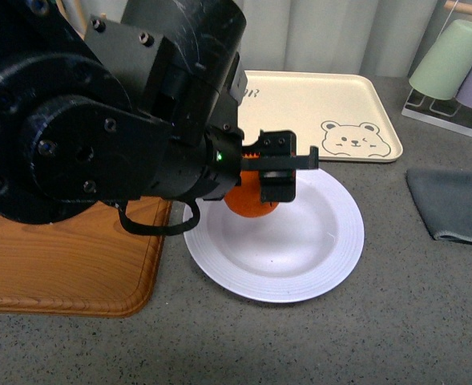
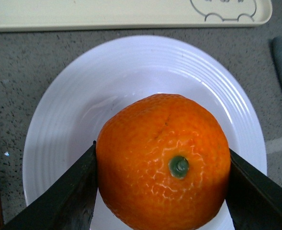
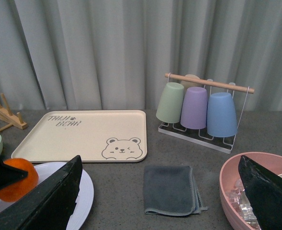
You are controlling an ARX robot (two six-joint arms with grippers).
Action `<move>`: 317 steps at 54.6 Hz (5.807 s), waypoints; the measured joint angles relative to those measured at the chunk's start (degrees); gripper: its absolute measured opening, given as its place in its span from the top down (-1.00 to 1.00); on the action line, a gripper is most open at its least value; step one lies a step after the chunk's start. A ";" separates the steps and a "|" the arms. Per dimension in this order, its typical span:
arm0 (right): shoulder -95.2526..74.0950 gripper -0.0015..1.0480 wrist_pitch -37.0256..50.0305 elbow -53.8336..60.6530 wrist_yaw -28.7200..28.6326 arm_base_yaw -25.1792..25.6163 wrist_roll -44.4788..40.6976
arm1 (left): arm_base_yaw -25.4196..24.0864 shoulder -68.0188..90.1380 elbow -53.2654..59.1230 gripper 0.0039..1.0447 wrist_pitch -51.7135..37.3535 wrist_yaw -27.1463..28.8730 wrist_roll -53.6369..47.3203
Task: Place orange and plate with both arms
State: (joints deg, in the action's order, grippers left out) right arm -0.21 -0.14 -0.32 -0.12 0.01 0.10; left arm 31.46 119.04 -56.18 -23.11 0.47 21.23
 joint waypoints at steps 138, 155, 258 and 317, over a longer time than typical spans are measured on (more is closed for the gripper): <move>0.00 -0.83 0.02 0.00 0.00 0.00 -0.02 | -31.23 -88.30 55.10 0.93 -7.21 -0.31 -20.79; 0.00 -0.83 0.02 0.00 0.00 0.00 -0.02 | -31.30 -99.47 55.12 0.93 3.37 -0.31 -20.79; -119.23 -0.83 23.63 -37.59 -44.04 0.15 26.14 | -31.30 -118.81 55.12 -0.88 23.08 -0.44 -20.94; -133.61 -0.24 28.89 -53.29 -40.26 -6.54 49.16 | -31.30 -118.81 55.10 -0.88 23.08 -0.44 -20.94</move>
State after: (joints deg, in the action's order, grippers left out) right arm -133.82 28.75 -53.60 -40.38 -6.52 49.25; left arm 0.16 0.23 -1.08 -0.03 0.03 0.30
